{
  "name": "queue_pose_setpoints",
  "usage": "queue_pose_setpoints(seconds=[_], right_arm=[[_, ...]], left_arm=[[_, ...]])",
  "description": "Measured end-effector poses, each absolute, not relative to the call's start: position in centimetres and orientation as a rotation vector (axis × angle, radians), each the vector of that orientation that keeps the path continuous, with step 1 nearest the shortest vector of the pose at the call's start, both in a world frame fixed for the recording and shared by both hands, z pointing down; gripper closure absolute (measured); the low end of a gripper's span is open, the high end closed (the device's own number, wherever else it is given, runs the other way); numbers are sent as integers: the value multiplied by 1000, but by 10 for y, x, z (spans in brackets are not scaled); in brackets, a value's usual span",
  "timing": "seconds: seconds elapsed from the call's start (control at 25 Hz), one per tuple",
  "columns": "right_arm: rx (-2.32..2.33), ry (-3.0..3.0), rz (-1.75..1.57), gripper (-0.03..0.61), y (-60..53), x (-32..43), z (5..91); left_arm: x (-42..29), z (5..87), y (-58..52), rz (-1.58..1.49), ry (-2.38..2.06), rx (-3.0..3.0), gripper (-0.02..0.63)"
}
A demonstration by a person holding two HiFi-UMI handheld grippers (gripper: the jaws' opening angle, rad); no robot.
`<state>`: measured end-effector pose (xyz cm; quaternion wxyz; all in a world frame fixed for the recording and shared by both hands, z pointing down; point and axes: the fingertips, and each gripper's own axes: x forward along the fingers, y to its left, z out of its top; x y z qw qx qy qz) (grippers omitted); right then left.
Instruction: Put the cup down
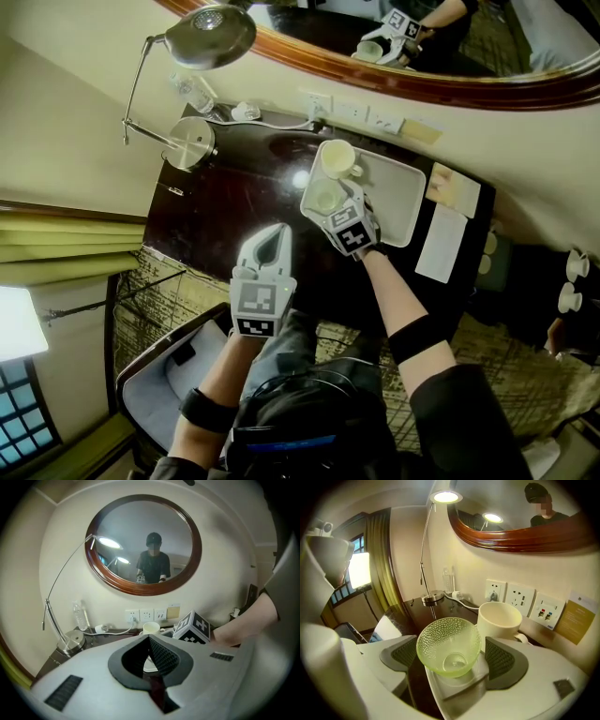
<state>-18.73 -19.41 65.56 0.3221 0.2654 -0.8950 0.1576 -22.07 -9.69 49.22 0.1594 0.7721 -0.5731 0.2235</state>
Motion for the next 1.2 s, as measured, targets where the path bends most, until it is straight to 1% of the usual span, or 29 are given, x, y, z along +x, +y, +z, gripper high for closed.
queue_pose_setpoints(seconds=[0.04,0.08,0.12,0.48,0.72,1.2], right_arm=[[683,-2349,406,141,-194,-189,656],[675,-2346,399,171,-193,-191,657],[673,-2343,396,183,-193,-191,657],[610,-2403,349,184,-180,-200,640],[430,-2479,272,184,-146,-225,621],[123,-2487,186,184,-76,-265,628]], left_arm=[[-222,492,-97,637,-1638,2207,614],[-223,493,-98,635,-1638,2208,614],[-223,493,-98,634,-1637,2208,614],[-228,489,-89,638,-1645,2207,614],[-238,490,-75,631,-1679,2165,614],[-279,491,-53,596,-1793,2045,614]])
